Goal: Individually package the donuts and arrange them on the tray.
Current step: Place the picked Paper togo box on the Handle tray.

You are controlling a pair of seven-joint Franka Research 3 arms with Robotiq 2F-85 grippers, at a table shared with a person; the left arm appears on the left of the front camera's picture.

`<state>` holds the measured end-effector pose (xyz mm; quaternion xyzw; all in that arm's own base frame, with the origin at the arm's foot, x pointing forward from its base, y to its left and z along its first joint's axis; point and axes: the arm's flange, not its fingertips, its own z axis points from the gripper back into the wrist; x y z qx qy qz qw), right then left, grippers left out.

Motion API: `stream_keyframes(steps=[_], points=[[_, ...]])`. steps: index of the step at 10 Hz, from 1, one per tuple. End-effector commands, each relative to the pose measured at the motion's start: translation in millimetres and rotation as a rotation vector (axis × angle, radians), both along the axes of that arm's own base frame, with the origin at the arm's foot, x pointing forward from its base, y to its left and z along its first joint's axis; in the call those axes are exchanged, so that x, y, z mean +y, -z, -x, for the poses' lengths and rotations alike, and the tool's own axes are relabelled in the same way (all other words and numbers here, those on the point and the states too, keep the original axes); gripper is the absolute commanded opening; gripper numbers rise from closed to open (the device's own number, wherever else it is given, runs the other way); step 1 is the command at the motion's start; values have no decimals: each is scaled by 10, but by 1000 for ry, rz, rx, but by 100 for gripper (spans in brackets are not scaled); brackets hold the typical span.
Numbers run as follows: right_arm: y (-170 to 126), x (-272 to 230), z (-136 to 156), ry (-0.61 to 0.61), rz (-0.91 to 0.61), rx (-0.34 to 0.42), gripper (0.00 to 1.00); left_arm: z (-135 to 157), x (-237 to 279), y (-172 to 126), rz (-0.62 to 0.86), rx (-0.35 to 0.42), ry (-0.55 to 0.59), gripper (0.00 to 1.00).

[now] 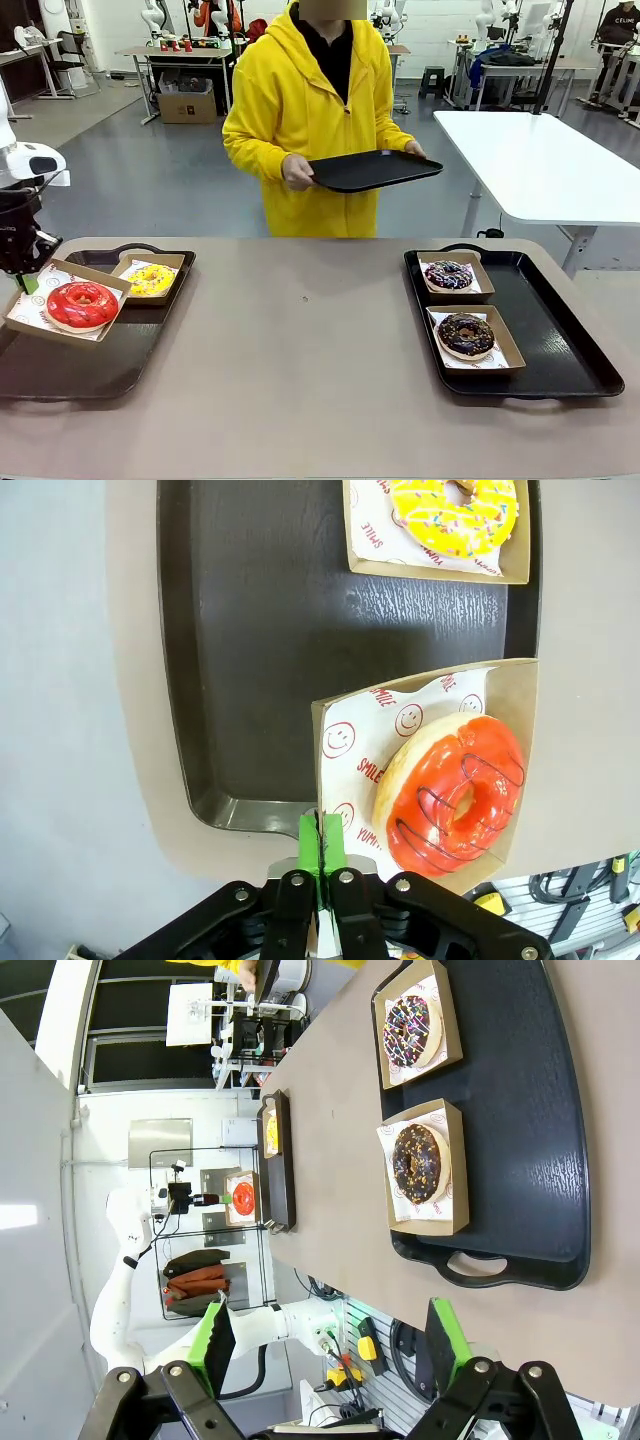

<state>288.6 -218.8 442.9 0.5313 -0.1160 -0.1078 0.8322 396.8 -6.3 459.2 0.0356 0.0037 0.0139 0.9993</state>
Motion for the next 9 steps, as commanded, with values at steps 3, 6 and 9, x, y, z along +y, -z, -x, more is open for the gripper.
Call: stream_keyframes(steps=[3,6,9], points=[[-12,-23,7,-6,-6,-7,100,41,256,306,9,-4,13,1],[-12,-23,7,-6,-6,-7,100,87,289,507,-6,28,55,1],[-12,-23,7,-6,-6,-7,100,60,300,659,-15,40,53,1]])
